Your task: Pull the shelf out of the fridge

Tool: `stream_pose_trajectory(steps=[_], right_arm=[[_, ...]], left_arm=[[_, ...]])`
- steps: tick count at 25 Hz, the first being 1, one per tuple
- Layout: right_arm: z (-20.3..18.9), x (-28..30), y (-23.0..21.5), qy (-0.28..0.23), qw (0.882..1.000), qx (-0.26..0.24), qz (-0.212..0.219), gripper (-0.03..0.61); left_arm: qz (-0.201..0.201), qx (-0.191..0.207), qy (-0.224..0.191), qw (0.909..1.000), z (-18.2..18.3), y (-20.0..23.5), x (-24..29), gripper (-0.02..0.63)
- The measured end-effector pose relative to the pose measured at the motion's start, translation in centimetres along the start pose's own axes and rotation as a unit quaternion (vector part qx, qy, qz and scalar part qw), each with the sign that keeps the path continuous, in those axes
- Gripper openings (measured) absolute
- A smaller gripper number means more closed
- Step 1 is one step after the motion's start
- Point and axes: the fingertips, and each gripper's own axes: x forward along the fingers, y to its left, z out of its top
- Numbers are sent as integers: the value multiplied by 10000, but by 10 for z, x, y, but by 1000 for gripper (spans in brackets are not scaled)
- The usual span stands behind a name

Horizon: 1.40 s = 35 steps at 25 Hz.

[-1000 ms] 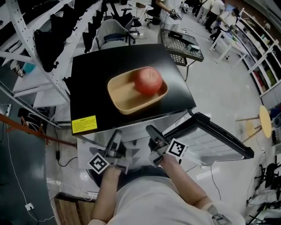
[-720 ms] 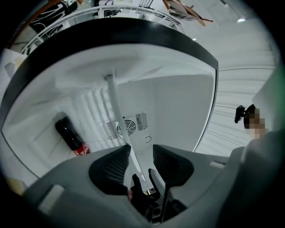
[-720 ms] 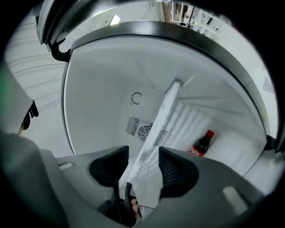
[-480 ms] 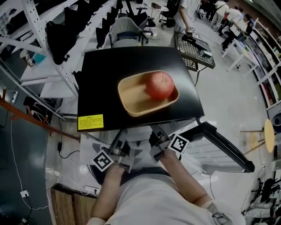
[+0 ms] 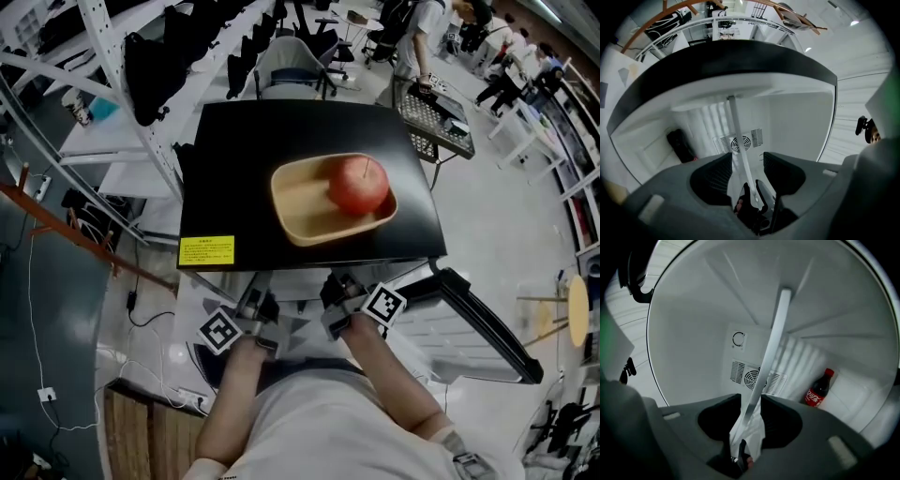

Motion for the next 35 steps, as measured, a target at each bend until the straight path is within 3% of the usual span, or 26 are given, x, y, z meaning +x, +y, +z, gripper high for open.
stream_pose_trajectory(steps=[6,17,23,35], right_arm=[[-1,4,0,-83,9999,80,-7,66],[0,2,-4,-190,9991,383,-47,52],[-2,2,-6,-313,9959,846,-42,37],[-7,-9,-4,-347,9959,837,-60,33]], left_arm=[[24,-151,-186,9997,13,5,11,187],[31,-449,-303,9985,19,11,16,57],[8,-570,-345,9978,20,8,16,48],[48,-602,-325,9976,15,8,5,40]])
